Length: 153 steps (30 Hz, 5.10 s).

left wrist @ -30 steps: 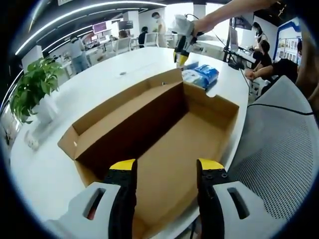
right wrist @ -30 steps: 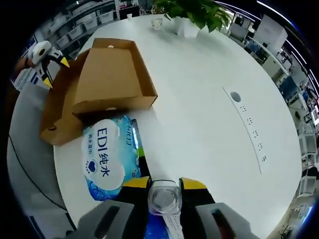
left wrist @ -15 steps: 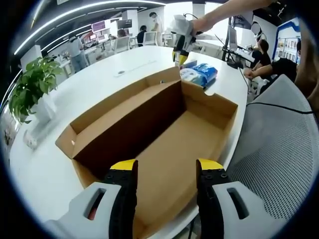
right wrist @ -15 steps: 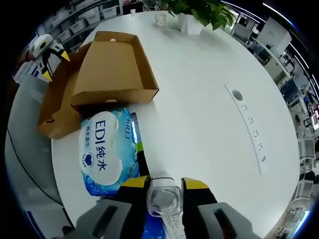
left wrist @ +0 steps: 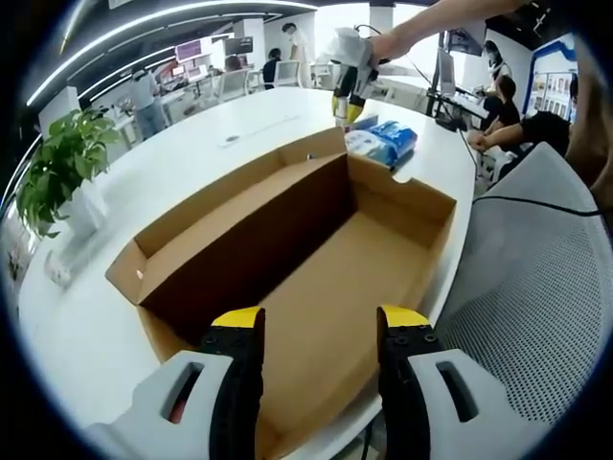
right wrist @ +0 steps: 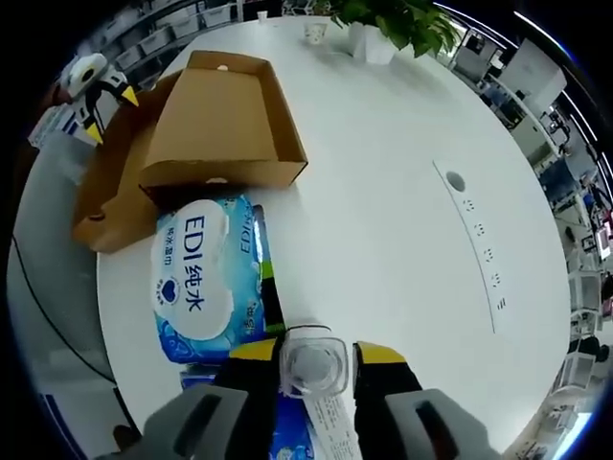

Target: Operate the shoe box by opening the lid, removing the specified soft item, and placing it in the target area until the item is outside and the box remains undamaged.

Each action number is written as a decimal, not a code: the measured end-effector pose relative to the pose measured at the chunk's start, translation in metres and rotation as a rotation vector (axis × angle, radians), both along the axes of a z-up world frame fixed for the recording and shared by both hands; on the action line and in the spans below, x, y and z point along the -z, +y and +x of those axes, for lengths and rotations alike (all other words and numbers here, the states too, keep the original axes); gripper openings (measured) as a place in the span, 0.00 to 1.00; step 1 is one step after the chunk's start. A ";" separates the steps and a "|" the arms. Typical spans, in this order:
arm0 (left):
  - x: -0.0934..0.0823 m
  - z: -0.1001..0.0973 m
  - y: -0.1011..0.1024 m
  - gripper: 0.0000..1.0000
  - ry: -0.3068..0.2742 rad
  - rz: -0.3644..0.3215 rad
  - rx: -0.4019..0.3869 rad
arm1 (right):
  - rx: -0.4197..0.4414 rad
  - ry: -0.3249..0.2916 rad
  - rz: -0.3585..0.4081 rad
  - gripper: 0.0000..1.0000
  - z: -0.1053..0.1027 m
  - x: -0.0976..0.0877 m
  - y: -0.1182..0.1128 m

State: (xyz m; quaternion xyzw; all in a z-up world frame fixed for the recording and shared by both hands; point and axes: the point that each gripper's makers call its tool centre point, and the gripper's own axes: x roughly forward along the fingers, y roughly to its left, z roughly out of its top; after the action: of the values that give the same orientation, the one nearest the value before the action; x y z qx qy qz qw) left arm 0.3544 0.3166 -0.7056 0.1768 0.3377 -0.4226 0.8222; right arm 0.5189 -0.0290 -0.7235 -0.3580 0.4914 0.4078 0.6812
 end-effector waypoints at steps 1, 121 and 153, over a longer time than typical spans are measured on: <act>0.000 0.000 0.000 0.47 0.001 0.000 0.001 | 0.002 -0.001 0.001 0.28 0.000 0.000 0.000; -0.047 0.018 0.035 0.48 -0.034 -0.101 -0.309 | 0.773 -0.311 0.625 0.39 -0.172 -0.027 0.111; -0.018 0.037 0.137 0.55 0.103 -0.024 -0.728 | 0.767 -0.314 0.696 0.41 -0.185 -0.029 0.112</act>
State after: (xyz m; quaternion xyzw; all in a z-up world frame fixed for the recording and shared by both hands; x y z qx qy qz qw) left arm 0.3910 0.4535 -0.6872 0.0139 0.4145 -0.1148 0.9027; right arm 0.3343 0.0833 -0.6950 0.0372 0.3149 0.2101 0.9248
